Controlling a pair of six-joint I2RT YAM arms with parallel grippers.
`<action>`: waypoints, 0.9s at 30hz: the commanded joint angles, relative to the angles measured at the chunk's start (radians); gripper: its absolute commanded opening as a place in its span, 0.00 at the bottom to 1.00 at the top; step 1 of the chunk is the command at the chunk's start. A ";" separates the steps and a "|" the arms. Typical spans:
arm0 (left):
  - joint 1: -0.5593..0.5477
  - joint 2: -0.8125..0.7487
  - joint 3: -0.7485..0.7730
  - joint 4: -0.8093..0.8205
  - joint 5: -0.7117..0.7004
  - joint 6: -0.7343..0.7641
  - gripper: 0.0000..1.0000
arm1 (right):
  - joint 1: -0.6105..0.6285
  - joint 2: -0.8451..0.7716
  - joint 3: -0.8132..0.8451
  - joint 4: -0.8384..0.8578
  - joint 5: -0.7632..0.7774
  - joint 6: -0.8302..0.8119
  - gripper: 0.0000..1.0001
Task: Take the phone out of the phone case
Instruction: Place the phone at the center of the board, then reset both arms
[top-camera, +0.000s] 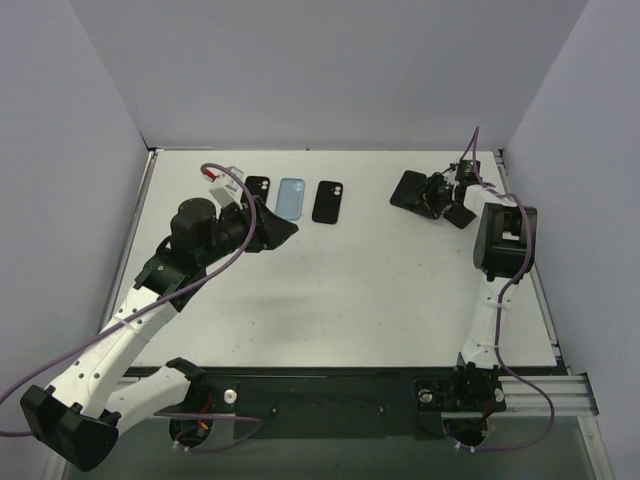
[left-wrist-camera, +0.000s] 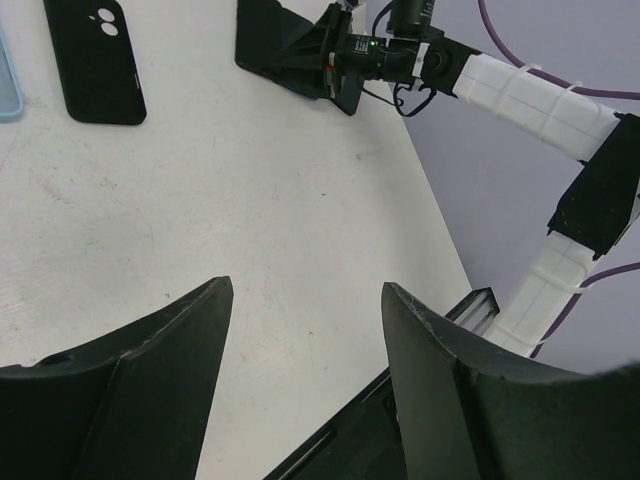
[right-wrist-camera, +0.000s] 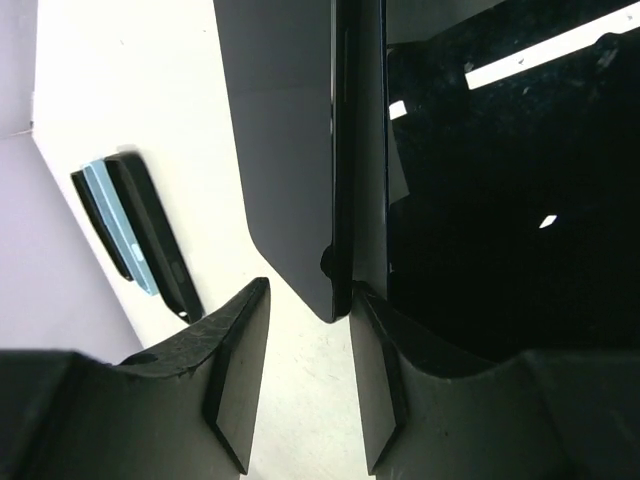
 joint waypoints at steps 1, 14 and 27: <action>-0.006 -0.021 -0.004 0.028 0.001 0.015 0.71 | -0.004 -0.050 0.022 -0.150 0.119 -0.088 0.36; -0.018 -0.014 -0.004 0.036 -0.008 0.000 0.71 | 0.024 -0.209 0.056 -0.374 0.379 -0.215 0.44; -0.021 -0.092 0.000 0.039 -0.160 0.050 0.77 | 0.338 -0.941 -0.502 -0.293 0.832 -0.263 0.53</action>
